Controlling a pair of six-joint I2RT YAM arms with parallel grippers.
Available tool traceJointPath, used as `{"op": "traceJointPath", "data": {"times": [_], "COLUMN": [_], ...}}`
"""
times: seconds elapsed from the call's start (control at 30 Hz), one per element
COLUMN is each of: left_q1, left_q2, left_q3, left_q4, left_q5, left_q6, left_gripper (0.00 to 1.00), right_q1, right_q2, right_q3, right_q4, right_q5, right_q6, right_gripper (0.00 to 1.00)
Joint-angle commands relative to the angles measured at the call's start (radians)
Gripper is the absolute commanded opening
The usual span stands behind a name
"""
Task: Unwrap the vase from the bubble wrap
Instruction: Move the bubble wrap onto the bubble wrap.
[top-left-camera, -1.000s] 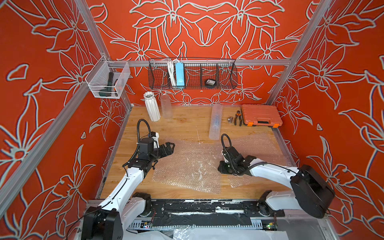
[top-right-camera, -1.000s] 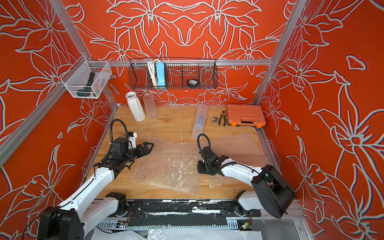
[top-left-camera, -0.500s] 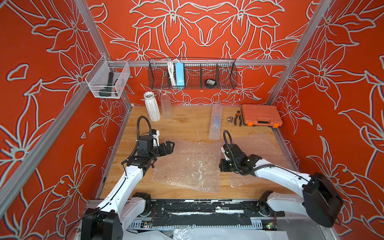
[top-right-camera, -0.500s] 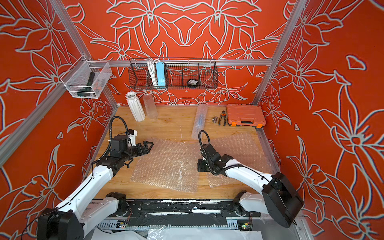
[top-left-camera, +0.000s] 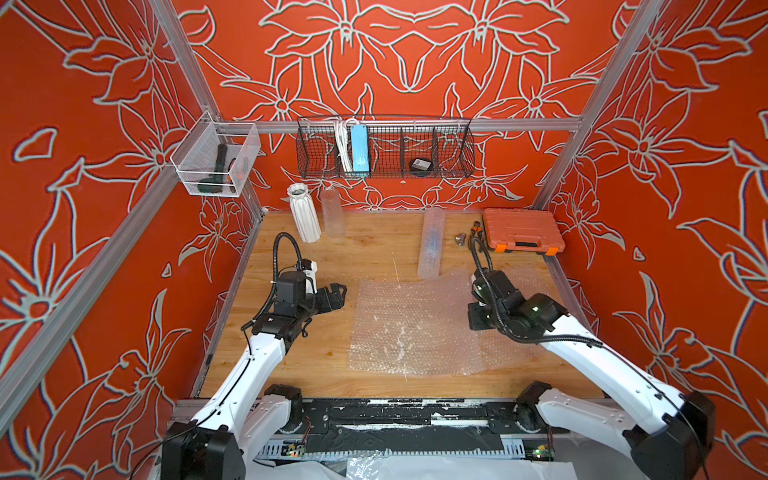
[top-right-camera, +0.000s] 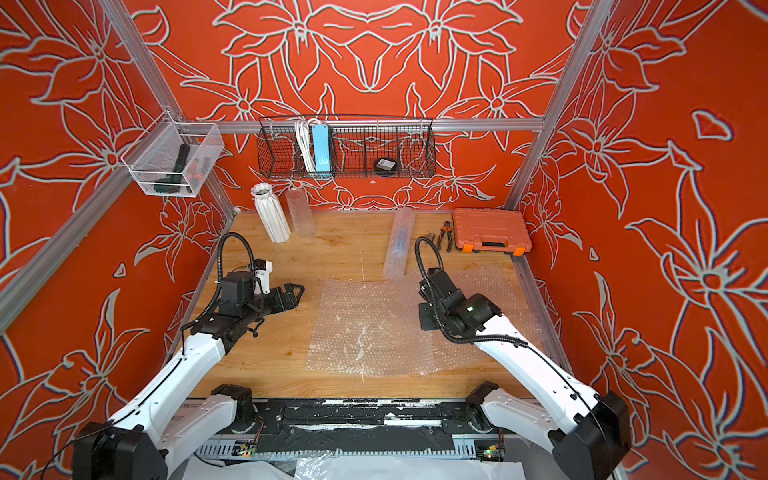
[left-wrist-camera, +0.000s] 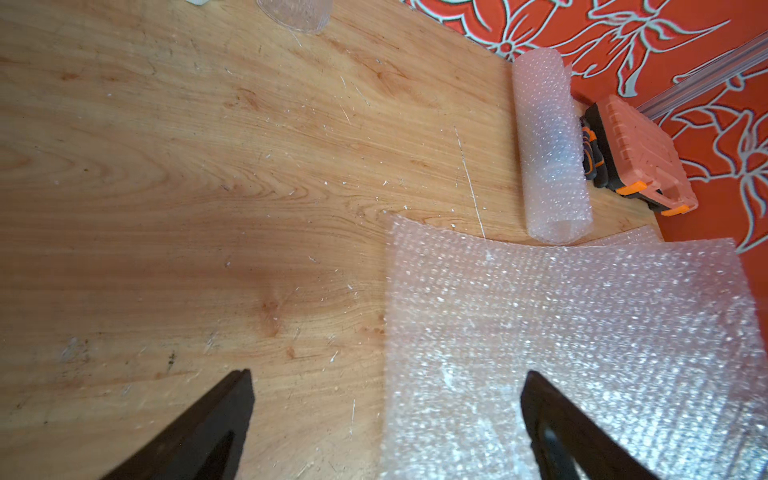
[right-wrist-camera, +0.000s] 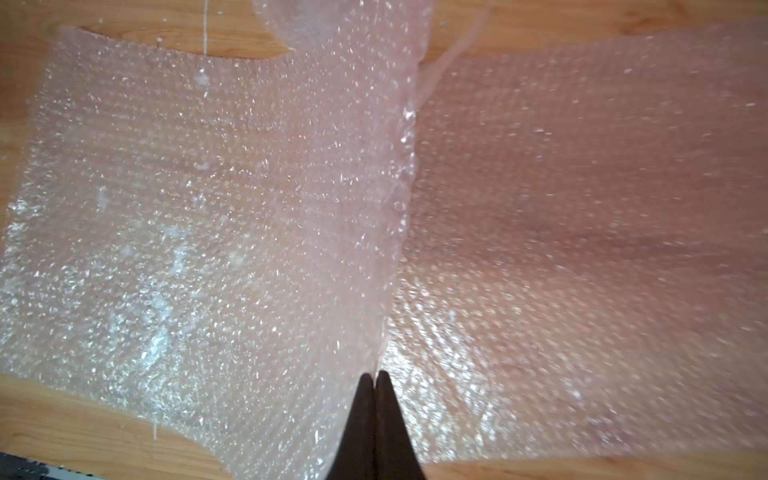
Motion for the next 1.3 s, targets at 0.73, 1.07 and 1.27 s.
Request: {"op": "traceJointPath", "data": {"times": [0.73,1.07,1.27], "left_q1": [-0.006,-0.006,-0.006], "left_q2": [-0.001,-0.004,0.008], "left_q3": [0.009,0.009,0.007], "left_q4": [-0.027,-0.029,-0.020], "left_q5": [-0.015,-0.013,0.008], "left_q6": [0.008,0.008,0.008], "left_gripper": [0.97,0.97,0.97], "right_q1": [-0.453,-0.613,-0.644], "right_q2": [0.022,0.116,0.132], "right_q3": [0.127,0.145,0.199], "right_q4": [-0.090,-0.052,-0.058], "right_q5": [0.279,0.331,0.398], "right_q6": [-0.251,-0.239,-0.192], "right_gripper": [0.00,0.01,0.73]}}
